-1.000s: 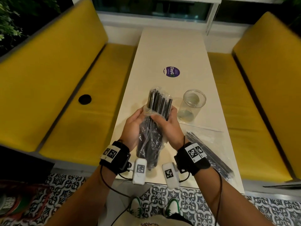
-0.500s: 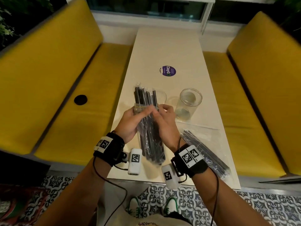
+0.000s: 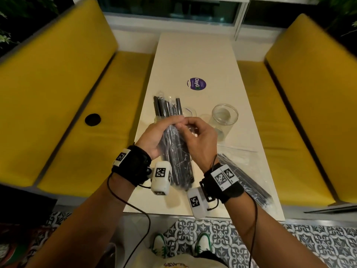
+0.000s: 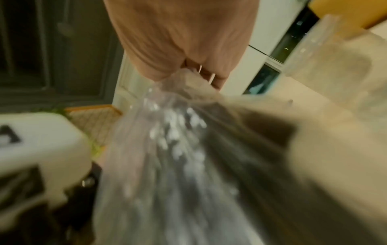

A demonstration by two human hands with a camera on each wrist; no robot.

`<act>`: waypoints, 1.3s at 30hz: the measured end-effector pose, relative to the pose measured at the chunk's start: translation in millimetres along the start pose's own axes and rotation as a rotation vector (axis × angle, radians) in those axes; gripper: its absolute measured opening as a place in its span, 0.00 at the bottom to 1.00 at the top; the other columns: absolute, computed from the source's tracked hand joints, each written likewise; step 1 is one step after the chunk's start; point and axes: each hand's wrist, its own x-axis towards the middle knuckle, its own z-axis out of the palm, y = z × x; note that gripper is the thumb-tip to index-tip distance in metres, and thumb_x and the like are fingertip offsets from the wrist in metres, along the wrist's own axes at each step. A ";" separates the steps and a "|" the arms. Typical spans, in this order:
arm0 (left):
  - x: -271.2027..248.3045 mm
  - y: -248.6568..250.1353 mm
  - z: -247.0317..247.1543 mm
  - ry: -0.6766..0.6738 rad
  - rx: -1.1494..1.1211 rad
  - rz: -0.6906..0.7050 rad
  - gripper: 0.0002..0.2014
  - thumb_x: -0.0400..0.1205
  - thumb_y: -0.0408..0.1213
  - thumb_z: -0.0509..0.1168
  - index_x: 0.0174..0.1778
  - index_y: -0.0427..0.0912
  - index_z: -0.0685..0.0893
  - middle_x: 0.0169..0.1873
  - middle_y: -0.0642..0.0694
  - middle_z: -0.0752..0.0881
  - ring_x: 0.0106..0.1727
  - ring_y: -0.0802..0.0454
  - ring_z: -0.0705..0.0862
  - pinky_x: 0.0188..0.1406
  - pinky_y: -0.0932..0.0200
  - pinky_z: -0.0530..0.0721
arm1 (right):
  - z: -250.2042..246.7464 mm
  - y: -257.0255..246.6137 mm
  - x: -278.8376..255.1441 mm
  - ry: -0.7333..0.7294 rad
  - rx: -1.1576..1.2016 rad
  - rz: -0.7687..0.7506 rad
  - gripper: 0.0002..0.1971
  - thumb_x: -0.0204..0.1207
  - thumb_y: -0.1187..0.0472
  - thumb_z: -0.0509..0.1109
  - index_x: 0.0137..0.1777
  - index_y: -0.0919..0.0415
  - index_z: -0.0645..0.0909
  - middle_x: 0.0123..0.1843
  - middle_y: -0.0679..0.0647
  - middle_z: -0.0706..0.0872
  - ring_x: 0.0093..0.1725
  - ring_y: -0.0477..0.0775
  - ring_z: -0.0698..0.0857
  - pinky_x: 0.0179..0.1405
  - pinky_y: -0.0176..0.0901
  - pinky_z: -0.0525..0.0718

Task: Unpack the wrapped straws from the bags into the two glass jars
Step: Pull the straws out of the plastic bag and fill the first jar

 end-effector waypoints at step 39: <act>23.3 1.3 60.2 0.235 -0.681 0.096 0.35 0.85 0.63 0.65 0.81 0.40 0.82 0.74 0.30 0.87 0.77 0.31 0.85 0.80 0.35 0.81 | -18.5 -67.2 48.8 0.291 0.338 -0.309 0.22 0.72 0.81 0.79 0.60 0.64 0.77 0.54 0.52 0.86 0.54 0.44 0.90 0.54 0.50 0.92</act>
